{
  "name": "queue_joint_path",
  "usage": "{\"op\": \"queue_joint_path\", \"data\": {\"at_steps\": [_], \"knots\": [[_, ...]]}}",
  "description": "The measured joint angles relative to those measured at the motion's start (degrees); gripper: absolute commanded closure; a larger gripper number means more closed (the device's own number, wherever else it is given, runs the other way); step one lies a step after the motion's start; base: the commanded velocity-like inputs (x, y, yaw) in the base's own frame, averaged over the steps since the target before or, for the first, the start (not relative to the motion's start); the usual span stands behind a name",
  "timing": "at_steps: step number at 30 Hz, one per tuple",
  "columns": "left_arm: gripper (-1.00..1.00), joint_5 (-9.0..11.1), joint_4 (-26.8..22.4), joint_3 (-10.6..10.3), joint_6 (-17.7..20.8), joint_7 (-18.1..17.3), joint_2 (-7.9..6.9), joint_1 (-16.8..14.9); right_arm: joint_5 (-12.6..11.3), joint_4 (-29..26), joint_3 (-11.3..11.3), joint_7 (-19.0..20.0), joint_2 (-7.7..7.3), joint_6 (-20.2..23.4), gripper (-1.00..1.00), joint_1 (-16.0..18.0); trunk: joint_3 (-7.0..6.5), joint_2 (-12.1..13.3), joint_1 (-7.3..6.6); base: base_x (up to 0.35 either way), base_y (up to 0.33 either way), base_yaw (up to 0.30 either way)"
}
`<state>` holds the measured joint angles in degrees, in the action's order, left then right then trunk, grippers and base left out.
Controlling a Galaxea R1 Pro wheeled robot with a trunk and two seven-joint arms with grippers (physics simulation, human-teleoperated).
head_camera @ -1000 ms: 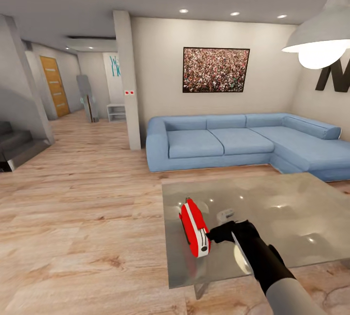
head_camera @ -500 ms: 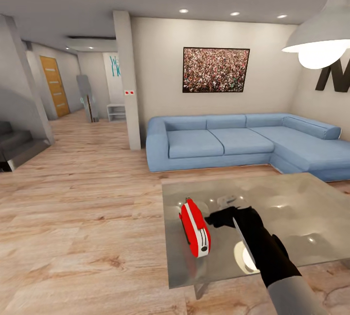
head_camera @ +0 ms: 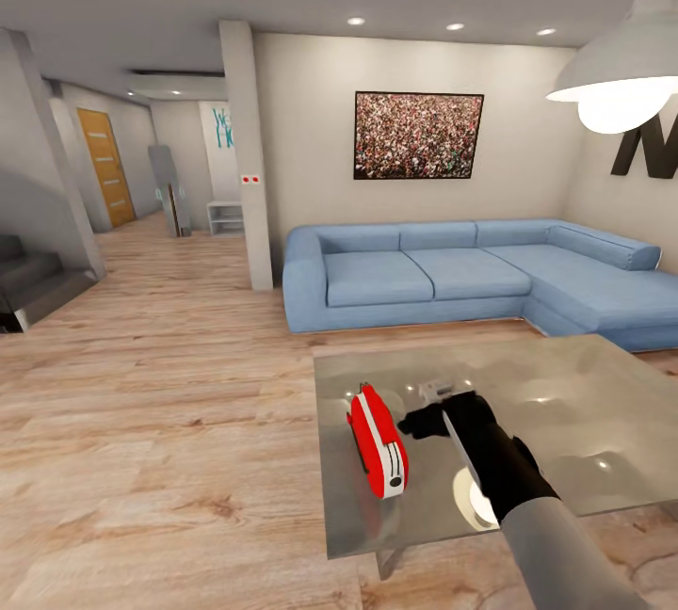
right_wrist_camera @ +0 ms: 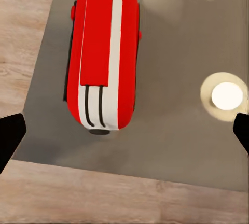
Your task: Turn on the radio receiver that's on the table in the living room.
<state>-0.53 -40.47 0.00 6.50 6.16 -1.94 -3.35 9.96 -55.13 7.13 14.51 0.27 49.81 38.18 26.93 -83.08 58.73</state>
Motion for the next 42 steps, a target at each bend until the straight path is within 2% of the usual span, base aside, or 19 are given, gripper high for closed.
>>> {"op": "queue_joint_path", "data": {"at_steps": [4,5,11,14,21,23,29,34,42], "knots": [[-1.00,0.0,0.0,0.0,0.0,0.0,0.00,0.0,0.1,2.0,0.0,-0.2,0.06,-0.3,-1.00,1.4,0.00,0.0,0.00,0.000,0.000,0.000],[-1.00,0.0,0.0,0.0,0.0,0.0,0.00,0.0,-0.1,2.5,0.0,-0.2,0.11,-0.3,-1.00,3.0,-0.01,0.0,0.00,0.000,0.000,0.000],[-1.00,0.0,0.0,-0.1,0.0,0.0,0.00,0.0,-0.4,2.3,0.0,0.1,0.58,-0.2,-1.00,4.9,0.00,0.0,0.00,0.000,0.000,0.000],[-1.00,0.0,0.0,-0.1,0.0,0.0,0.00,0.0,-0.5,2.0,0.0,0.1,1.78,0.0,-1.00,5.5,0.00,0.0,0.00,0.000,0.000,0.000],[-1.00,0.0,0.0,-0.1,0.0,0.0,0.00,0.0,-0.7,2.4,0.1,-0.5,3.43,-0.1,-1.00,5.7,0.00,0.0,0.00,0.000,0.000,0.000],[-1.00,0.1,0.0,-0.1,-0.7,0.0,0.04,0.0,-0.6,4.1,0.2,-2.5,4.40,-0.2,-1.00,5.8,0.00,0.0,0.00,0.000,0.000,0.000],[-1.00,0.0,0.0,-0.1,-3.3,0.0,0.01,0.0,-0.6,6.6,0.1,-9.0,5.49,-0.8,-1.00,6.6,0.00,0.0,0.00,0.001,0.001,0.000],[-1.00,0.1,0.0,-0.1,-3.8,0.0,-0.01,0.0,-0.7,7.0,0.0,-10.7,5.67,-2.5,-1.00,6.8,0.00,0.0,0.00,0.137,0.099,0.000],[-1.00,0.1,0.0,0.0,-3.8,0.0,-0.24,0.0,-0.6,7.1,0.0,-10.9,5.70,-3.1,-1.00,6.8,0.00,0.0,0.00,0.189,0.136,0.000]]}}
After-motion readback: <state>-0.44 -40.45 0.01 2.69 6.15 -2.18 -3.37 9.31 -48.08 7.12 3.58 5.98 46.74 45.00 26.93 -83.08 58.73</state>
